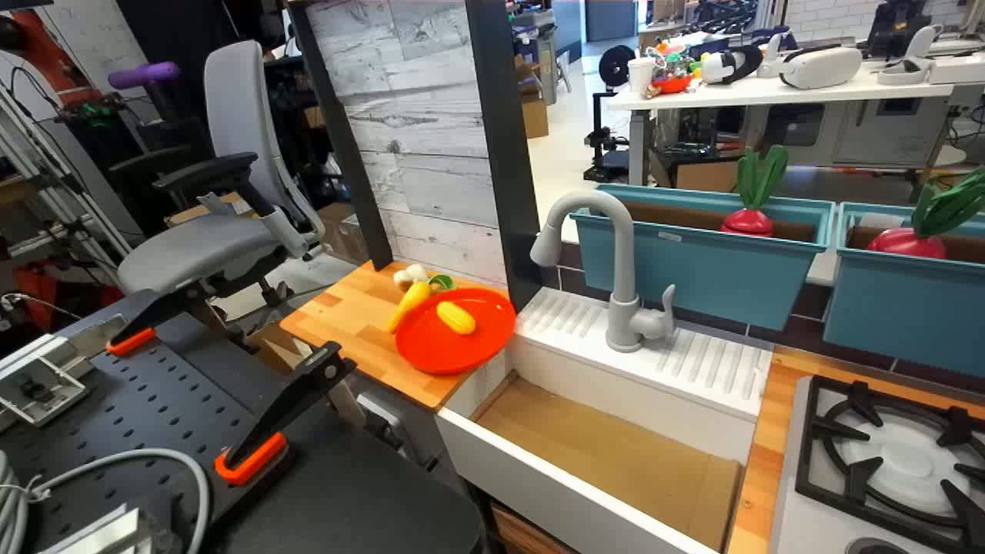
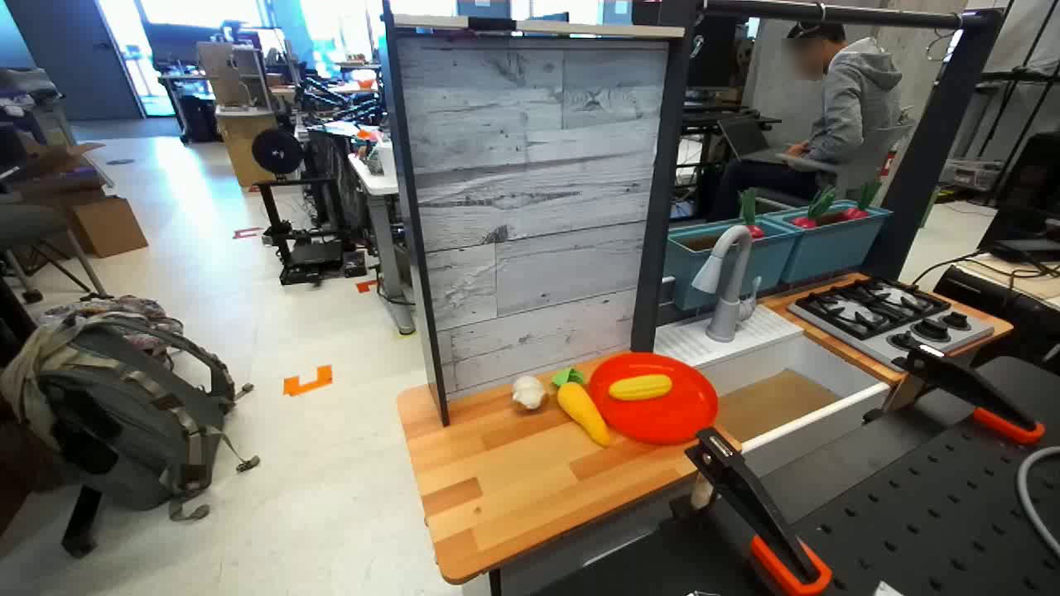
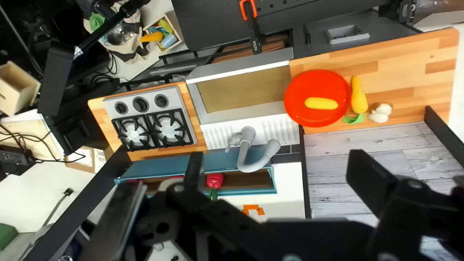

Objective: Pick the maize cob and put it on the counter, then pick the white object and put it on the plate

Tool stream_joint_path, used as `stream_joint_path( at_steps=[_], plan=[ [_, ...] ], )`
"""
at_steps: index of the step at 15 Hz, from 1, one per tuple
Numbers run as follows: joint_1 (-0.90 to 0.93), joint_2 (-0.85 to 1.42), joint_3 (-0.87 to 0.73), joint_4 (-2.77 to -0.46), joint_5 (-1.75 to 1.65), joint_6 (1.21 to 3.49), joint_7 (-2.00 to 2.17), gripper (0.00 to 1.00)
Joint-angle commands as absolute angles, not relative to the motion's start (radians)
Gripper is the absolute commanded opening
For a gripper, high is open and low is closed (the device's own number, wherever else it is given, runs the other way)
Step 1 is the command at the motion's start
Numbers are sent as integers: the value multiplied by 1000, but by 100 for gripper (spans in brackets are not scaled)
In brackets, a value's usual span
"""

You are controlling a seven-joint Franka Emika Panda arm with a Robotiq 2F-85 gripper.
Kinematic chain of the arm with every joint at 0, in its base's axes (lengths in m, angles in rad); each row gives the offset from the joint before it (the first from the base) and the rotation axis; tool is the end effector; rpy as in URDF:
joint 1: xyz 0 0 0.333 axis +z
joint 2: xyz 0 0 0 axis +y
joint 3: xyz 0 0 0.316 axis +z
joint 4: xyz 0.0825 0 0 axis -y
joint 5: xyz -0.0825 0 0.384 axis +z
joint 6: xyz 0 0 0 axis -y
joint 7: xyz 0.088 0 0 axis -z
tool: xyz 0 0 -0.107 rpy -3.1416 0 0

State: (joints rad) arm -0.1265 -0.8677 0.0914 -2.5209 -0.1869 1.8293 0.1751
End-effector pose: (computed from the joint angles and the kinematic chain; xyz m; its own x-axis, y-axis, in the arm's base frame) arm 0.3071 -0.0198 0.5622 0.9626 -0.1754 0.2066 -0.2205 -0.9501 0.2205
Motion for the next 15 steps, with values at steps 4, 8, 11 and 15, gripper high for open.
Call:
stream_joint_path(
  at_steps=[4, 8, 11, 15],
  plan=[
    [-111, -866, 81, -2517, -196, 1826, 185, 100],
    [-111, -866, 81, -2517, -196, 1826, 185, 100],
    [-111, -866, 81, -2517, -196, 1826, 185, 100],
    [-104, -808, 80, -2503, -211, 1834, 152, 100]
  ],
)
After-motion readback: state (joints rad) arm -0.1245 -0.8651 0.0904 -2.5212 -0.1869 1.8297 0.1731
